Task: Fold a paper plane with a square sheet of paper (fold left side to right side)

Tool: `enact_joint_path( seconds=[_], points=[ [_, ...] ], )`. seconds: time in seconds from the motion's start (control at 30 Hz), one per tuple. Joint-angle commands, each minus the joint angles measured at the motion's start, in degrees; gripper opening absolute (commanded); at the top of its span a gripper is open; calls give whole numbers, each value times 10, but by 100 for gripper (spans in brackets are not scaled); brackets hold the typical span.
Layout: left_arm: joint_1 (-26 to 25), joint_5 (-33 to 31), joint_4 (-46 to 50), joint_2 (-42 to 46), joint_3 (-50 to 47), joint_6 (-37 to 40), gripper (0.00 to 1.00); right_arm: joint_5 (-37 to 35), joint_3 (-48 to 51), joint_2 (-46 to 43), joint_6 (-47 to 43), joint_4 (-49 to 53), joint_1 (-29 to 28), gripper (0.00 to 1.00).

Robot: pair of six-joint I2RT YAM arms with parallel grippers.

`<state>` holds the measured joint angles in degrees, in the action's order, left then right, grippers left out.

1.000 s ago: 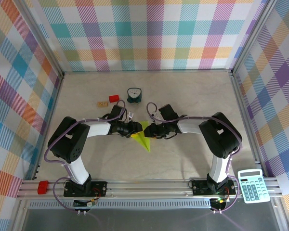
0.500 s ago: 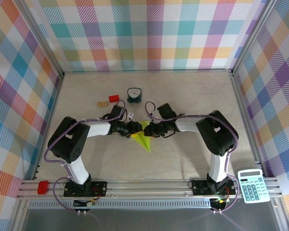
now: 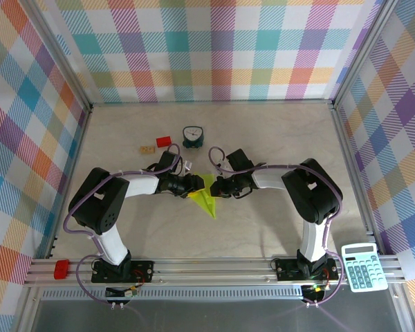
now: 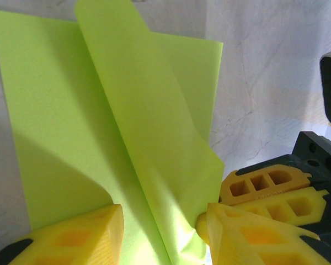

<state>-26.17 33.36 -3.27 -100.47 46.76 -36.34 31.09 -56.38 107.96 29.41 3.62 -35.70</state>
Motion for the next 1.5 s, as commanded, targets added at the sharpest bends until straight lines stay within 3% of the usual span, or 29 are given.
enact_joint_path(
  seconds=[0.0,0.53,0.87,1.2,1.27,1.47],
  points=[
    [-7,-23,23,-9,-11,14,44,-14,-10,7,-17,28,-4,7],
    [-7,-23,25,-7,-12,14,44,-23,-18,29,-17,34,-4,6],
    [-7,-27,23,8,-4,13,46,-79,-17,35,-33,88,-15,1],
    [-7,-33,80,28,52,36,46,-122,-19,52,-28,117,-20,0],
    [-7,-23,80,24,56,36,43,-124,-18,53,-27,117,-20,0],
    [-9,37,22,-12,48,9,15,-125,-21,57,-24,119,-20,0]
  ],
)
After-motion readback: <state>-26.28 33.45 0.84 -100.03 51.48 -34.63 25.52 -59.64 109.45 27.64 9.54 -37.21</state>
